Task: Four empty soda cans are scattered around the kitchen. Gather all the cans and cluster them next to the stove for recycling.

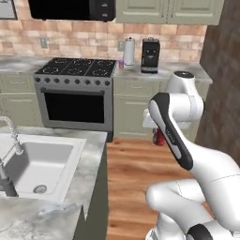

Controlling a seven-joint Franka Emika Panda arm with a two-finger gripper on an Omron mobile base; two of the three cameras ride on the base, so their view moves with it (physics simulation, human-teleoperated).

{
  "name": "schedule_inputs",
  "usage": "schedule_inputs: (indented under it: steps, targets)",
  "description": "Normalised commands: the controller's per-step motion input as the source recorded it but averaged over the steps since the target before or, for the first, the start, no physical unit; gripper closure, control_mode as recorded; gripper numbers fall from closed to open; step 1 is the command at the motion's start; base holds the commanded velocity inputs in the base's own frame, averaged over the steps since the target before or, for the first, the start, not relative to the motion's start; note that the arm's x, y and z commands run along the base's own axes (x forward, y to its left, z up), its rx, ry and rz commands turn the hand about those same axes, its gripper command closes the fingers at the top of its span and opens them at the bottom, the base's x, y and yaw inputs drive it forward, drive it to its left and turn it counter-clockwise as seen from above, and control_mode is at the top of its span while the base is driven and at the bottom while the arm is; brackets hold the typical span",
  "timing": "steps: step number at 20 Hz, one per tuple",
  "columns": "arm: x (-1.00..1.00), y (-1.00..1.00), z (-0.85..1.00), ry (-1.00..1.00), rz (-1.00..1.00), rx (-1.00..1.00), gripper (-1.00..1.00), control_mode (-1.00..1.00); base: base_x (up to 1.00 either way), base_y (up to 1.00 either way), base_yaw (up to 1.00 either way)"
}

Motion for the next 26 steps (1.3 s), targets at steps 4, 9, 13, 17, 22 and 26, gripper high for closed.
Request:
schedule_inputs:
  steps: [4,9,13,17,22,26]
  targets:
    - [0.0,0.0,0.0,0.0,0.0,0.0,1.0,1.0,0.82,-0.21,-0.1]
    - [0.0,0.0,0.0,0.0,0.0,0.0,1.0,1.0,0.84,-0.32,-0.07]
    - [0.0,0.0,0.0,0.0,0.0,0.0,1.0,1.0,0.85,-0.33,-0.07]
    - [0.0,0.0,0.0,0.0,0.0,0.0,1.0,1.0,0.83,-0.27,-0.09]
    - [0.0,0.0,0.0,0.0,0.0,0.0,1.0,1.0,0.86,-0.22,-0.09]
    - [0.0,0.0,0.0,0.0,0.0,0.0,1.0,1.0,0.92,-0.18,-0.07]
